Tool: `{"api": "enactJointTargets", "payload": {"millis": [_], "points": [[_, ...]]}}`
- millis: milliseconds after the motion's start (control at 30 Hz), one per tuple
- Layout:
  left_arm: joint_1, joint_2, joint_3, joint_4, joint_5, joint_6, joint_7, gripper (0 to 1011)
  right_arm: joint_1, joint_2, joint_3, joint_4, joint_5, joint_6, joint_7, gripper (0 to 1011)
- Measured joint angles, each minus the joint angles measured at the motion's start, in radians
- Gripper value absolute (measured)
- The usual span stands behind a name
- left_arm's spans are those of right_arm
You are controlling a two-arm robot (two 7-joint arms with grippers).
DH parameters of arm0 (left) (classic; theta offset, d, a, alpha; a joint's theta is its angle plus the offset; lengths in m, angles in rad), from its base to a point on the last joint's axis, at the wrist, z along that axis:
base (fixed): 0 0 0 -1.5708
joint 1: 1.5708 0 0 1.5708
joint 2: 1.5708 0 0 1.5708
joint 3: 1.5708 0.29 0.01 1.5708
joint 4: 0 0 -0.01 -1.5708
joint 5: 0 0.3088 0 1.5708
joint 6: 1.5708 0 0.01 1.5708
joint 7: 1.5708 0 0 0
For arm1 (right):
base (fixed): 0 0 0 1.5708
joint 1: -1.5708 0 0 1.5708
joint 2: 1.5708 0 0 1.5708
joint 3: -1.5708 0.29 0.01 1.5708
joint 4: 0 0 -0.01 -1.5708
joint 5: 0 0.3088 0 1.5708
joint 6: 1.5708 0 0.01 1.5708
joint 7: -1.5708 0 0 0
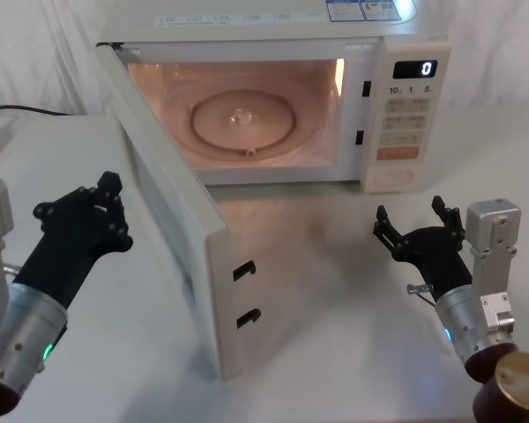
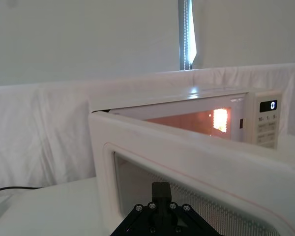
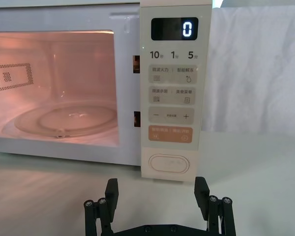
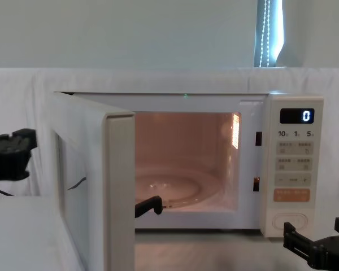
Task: Press the button to open the microwave door with one hand; close the microwave door with the other hand.
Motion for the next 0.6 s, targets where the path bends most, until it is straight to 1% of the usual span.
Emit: {"api": "enactJointTargets", "payload": {"millis": [333,533,567,600], "points": [[-0.076,0.003,0.034,0.047,-0.025,0.037,-0.02,0,0.0,0.0,0.0,0.0,0.0,0.0,0.0,1002],[-0.111,0.009,0.048,0.074,-0.034,0.044,-0.027,0,0.0,0.0,0.0,0.0,0.0,0.0,0.0,1002],[-0.129,0.013,0.06,0.089,-0.034,0.045,-0.028,0,0.0,0.0,0.0,0.0,0.0,0.0,0.0,1002],[-0.129,0.013,0.06,0.089,-0.034,0.045,-0.028,0,0.0,0.0,0.0,0.0,0.0,0.0,0.0,1002]]}}
